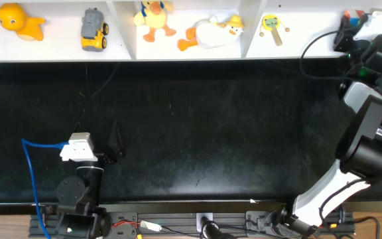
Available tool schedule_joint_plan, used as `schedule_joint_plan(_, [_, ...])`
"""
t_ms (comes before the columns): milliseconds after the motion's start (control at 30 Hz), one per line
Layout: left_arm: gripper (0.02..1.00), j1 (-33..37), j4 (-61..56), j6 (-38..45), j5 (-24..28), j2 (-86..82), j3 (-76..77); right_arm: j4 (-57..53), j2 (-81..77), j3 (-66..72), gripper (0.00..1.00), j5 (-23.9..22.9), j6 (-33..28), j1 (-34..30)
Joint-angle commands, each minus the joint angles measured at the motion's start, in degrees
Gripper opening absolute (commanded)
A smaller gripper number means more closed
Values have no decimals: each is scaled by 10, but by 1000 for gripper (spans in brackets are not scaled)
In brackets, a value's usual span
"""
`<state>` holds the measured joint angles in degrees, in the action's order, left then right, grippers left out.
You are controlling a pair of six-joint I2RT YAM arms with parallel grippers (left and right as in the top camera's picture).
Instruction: Store Toys
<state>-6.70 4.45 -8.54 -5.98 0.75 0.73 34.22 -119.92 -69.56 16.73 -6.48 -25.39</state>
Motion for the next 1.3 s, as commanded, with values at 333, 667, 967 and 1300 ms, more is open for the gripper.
schedule_joint_plan(333, [998, 3, -1, 10, 6, -6, -3, -226, 99, -6, 1000, -5, 0, 4])
schedule_joint_plan(667, [998, 3, -1, 10, 6, -6, -3, -531, 316, -6, 998, -32, -4, 4])
schedule_joint_plan(967, [998, 3, -1, 10, 6, -6, -3, -694, 453, -6, 996, -32, -127, 76])
schedule_joint_plan(1300, [998, 3, -1, 10, 6, -6, -3, -819, 621, -6, 996, -28, -51, 245])
